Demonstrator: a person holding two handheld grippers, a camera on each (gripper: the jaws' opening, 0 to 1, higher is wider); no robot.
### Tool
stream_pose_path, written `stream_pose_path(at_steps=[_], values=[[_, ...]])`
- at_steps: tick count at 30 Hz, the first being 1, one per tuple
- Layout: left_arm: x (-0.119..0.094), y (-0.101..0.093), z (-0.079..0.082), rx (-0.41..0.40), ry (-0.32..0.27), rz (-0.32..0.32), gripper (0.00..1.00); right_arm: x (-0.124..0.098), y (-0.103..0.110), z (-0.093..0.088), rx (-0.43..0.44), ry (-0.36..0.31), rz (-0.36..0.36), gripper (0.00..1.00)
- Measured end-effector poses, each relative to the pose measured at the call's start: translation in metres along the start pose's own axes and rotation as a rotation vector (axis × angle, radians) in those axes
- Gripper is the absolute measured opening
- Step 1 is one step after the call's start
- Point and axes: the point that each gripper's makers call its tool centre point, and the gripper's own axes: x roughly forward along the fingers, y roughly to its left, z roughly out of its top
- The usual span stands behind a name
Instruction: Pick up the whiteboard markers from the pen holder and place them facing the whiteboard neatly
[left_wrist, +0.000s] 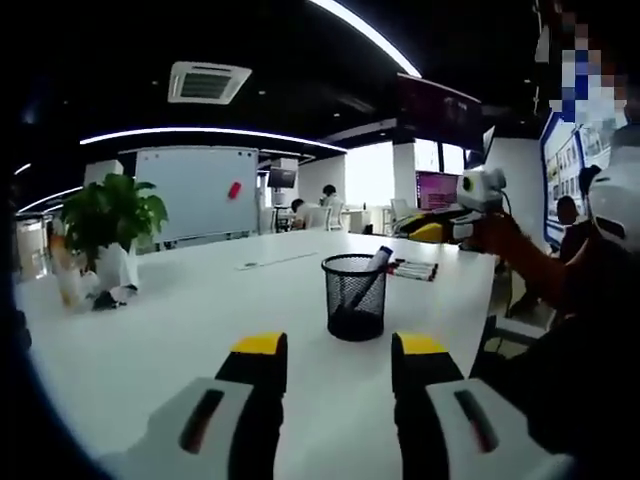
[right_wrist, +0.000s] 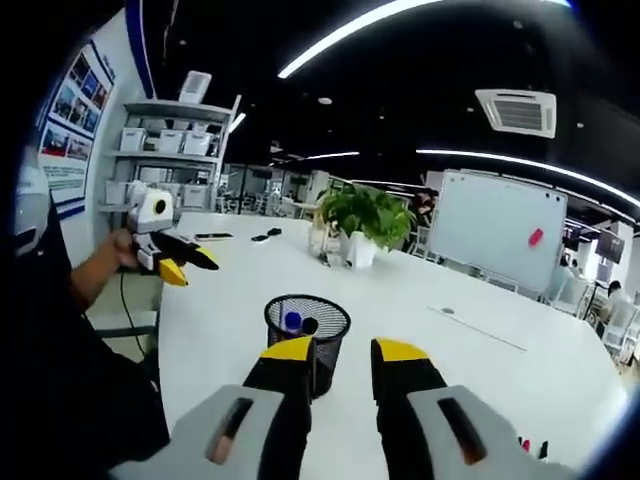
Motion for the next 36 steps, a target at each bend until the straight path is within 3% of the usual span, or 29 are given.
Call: stream_pose_path(at_steps=[3,13,17,23,36], values=[[0.001,0.002,0.004,-0.045,-0.027,0.001,0.43,0.004,0.002,-0.001,-0.02,0.011,0.006,0.25],[0.002,0.002,0.005,-0.067,-0.032,-0.001,0.44,0.019,0.008,0.001,-0.062,0.038,0.041,0.25],[0.001,0.0,0.004,-0.049,-0.026,-0.008,0.45,0.024,0.01,-0.003,-0.067,0.052,0.05,0.25],[0.003,-0.006,-0.005,0.025,0.035,-0.028,0.45,0.03,0.012,-0.006,-0.075,0.071,0.061,0.25],[0.002,-0.005,-0.008,0.024,0.047,-0.023,0.45,0.039,0.017,-0.006,-0.065,0.071,0.077,0.24]])
